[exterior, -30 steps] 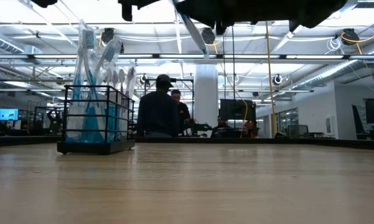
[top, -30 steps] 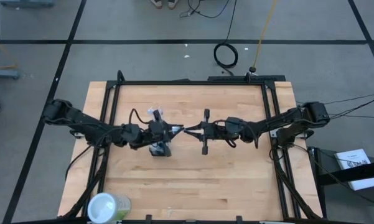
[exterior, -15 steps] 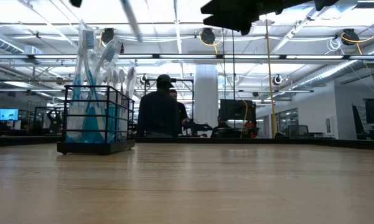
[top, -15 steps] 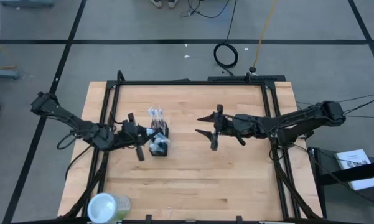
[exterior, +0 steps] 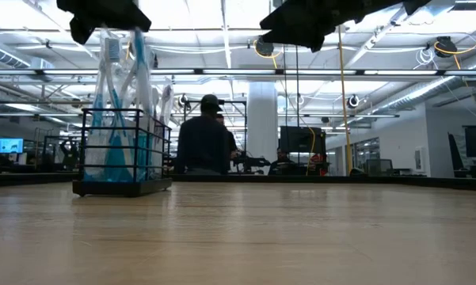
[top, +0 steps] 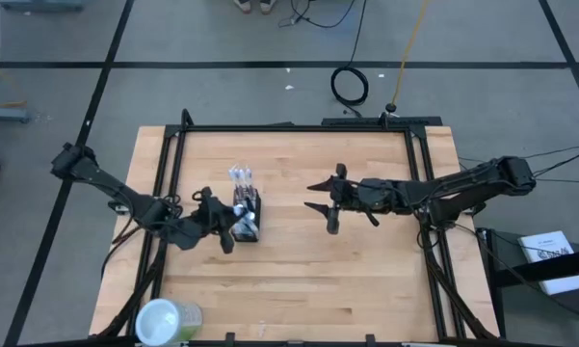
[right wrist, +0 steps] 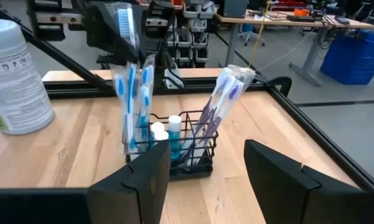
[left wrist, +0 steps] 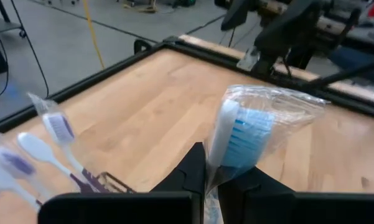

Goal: Pick & Place toothbrushing station
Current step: Put the blue toothbrush into the bottom compartment of the mesh organizer

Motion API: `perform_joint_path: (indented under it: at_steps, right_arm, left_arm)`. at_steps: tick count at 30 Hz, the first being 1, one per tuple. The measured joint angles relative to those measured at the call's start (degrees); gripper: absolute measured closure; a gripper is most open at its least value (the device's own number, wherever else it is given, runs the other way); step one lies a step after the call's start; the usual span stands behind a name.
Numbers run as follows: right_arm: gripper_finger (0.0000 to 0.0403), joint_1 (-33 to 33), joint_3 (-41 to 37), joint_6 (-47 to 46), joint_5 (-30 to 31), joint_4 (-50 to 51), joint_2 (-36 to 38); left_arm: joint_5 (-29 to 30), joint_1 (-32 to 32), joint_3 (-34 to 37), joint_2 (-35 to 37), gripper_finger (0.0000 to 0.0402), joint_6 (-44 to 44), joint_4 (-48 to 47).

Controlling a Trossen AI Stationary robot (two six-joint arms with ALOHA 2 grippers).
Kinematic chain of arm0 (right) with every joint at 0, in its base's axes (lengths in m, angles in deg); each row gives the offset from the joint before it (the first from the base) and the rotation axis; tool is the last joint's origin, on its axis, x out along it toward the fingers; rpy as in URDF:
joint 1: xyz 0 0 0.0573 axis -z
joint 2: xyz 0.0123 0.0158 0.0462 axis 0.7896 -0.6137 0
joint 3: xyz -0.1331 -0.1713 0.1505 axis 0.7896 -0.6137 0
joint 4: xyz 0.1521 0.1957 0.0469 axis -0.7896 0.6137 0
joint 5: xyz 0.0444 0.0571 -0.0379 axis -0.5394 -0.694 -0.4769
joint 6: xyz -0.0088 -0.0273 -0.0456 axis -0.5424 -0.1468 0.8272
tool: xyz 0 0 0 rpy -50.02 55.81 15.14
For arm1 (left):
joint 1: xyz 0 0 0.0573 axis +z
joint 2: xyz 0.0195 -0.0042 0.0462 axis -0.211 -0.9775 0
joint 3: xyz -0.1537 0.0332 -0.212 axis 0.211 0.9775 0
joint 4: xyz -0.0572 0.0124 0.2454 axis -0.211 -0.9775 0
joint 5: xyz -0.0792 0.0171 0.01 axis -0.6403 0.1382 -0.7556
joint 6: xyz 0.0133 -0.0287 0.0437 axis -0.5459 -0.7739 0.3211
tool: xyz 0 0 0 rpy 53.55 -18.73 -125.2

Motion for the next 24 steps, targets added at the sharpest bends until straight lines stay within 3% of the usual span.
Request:
perform_joint_path:
  at_steps: [16,24]
  right_arm:
    - [0.0206,0.02,0.00,0.00,-0.11,0.83,-0.04]
    - [0.0206,0.02,0.00,-0.02,-0.11,0.76,-0.04]
  left_arm:
    - [-1.68,-0.22,-0.02,8.13,0.0387,1.91,-3.79]
    - [-1.52,0.83,-0.04,3.67,0.0384,-4.76,-8.83]
